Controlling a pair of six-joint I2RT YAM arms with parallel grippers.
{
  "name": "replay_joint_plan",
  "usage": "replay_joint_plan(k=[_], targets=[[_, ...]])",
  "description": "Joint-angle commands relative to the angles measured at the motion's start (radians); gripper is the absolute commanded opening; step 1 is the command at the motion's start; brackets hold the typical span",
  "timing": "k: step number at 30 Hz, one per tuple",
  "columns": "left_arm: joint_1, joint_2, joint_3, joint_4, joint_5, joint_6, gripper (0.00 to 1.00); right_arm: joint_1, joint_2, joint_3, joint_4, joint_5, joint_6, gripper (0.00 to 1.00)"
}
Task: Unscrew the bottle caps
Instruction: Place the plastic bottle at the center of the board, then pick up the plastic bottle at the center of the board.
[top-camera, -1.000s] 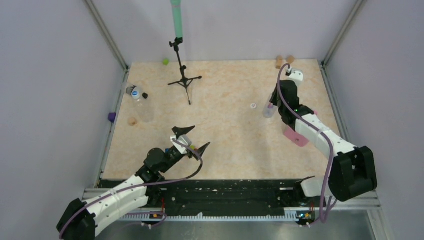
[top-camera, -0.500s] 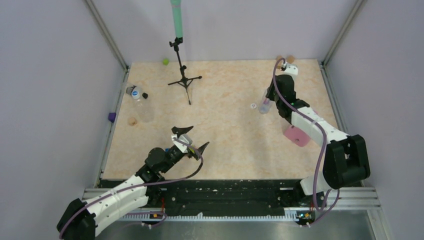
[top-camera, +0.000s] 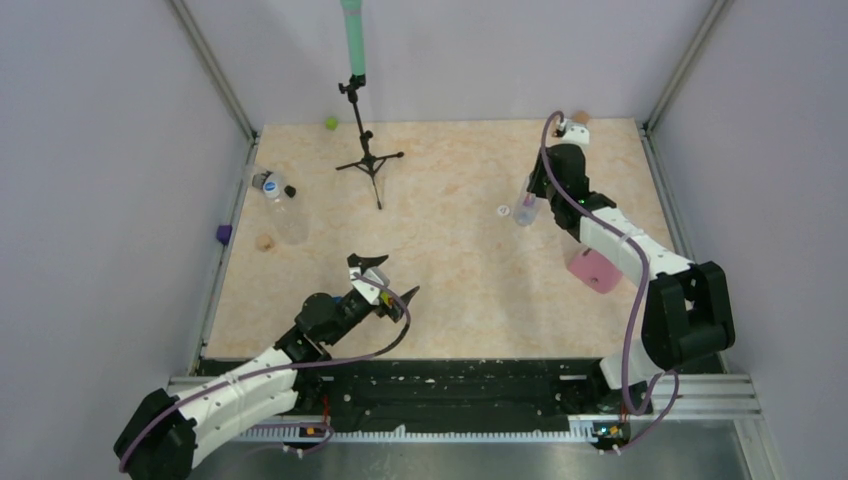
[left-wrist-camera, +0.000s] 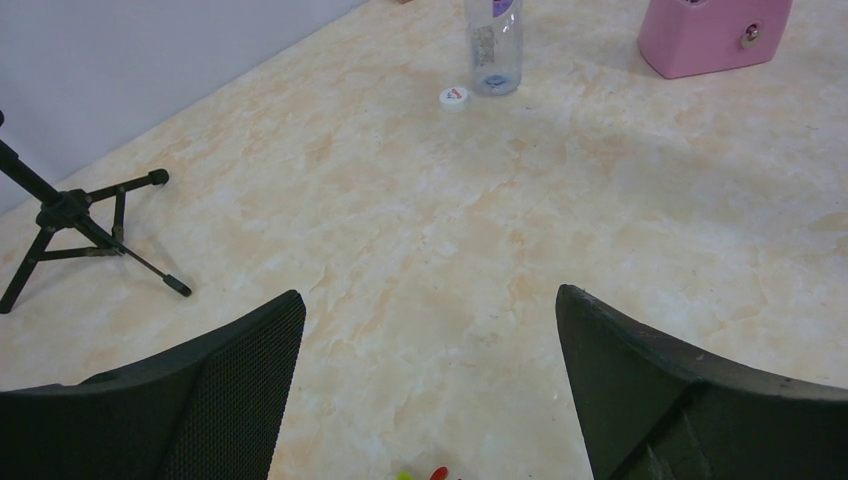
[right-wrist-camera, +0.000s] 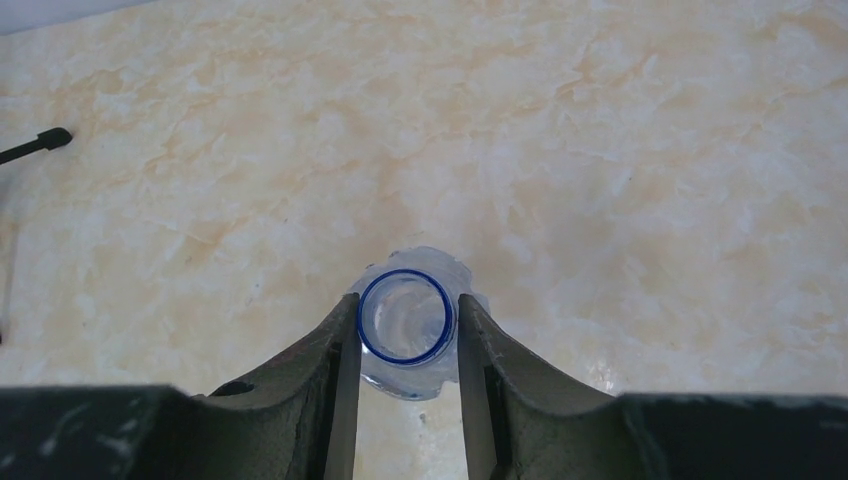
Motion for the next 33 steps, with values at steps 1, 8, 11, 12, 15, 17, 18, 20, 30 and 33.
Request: replay_joint_plan(k=[1,8,11,12,15,17,18,20,30,33], targets=[[-0.004,0.006,0.021,0.017,0.000,-0.014,0.96,-0.012,-0.004,0.031,-0.037,-0.029,-0.020,0.37],[-0.004,0.011,0.021,0.012,-0.003,-0.017,0.96,-0.012,-0.006,0.056,-0.065,-0.036,-0.031,0.52],[-0.004,0.010,0.021,0.011,-0.003,-0.018,0.96,-0.012,-0.009,0.074,-0.072,-0.050,-0.031,0.53],[-0.004,0.009,0.020,0.013,-0.003,-0.018,0.96,-0.012,-0.011,0.078,-0.071,-0.058,-0.032,0.53],[-0.004,0.005,0.012,0.025,-0.003,-0.021,0.96,-0.012,-0.014,0.101,-0.065,-0.093,-0.043,0.56],[-0.004,0.002,0.012,0.025,-0.003,-0.025,0.96,-0.012,-0.005,0.148,-0.098,-0.095,-0.053,0.57],[-0.004,0.000,0.014,0.025,-0.003,-0.026,0.96,-0.013,0.004,0.174,-0.125,-0.086,-0.056,0.57],[-0.004,-0.004,0.013,0.023,-0.007,-0.029,0.96,-0.012,0.004,0.197,-0.151,-0.067,-0.067,0.58],[-0.005,-0.005,0.006,0.037,-0.044,-0.048,0.97,-0.012,-0.159,0.117,-0.132,-0.140,-0.040,0.58],[-0.004,0.001,-0.006,0.079,-0.159,-0.121,0.98,-0.011,-0.282,-0.011,-0.071,-0.263,0.008,0.58]])
